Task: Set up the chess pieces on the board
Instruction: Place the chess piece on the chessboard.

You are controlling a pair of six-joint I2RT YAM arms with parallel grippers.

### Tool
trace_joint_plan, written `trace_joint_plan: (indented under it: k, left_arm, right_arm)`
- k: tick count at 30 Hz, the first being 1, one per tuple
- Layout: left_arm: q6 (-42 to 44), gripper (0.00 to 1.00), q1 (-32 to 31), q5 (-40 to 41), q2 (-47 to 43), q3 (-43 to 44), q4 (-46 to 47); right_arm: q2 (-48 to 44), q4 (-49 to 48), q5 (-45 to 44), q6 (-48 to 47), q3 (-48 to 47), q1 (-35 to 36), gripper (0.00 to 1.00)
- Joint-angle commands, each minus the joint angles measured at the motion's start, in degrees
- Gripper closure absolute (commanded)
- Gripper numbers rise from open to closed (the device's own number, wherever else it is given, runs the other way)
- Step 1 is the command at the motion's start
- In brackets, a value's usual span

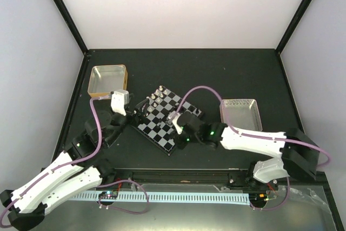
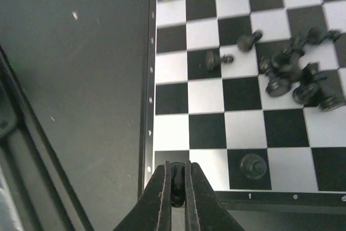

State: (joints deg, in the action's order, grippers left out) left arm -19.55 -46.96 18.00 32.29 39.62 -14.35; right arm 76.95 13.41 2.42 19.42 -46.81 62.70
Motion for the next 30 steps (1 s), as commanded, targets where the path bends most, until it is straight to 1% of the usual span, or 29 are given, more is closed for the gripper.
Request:
trace_joint_plan:
  k: [1, 6, 21, 30]
  left_arm:
    - [-1.0, 0.24, 0.0, 2.7, -0.2, 0.2, -1.8]
    - [-1.5, 0.24, 0.0, 3.3, 0.2, -0.2, -2.0]
    - [-1.9, 0.23, 0.1, 3.5, 1.1, -0.6, -2.1]
    - [-2.0, 0.23, 0.1, 3.8, 1.4, -0.7, -2.3]
  right_arm:
    - [4.5, 0.1, -8.4, -4.3, -1.5, 3.6, 0.98]
    - [9.9, -0.4, -9.0, -3.6, -2.1, 4.3, 0.98]
    - [14.9, -2.8, -11.2, -3.9, -2.0, 4.9, 0.95]
    - [15.3, -3.5, -12.9, -3.4, -1.4, 5.2, 0.88]
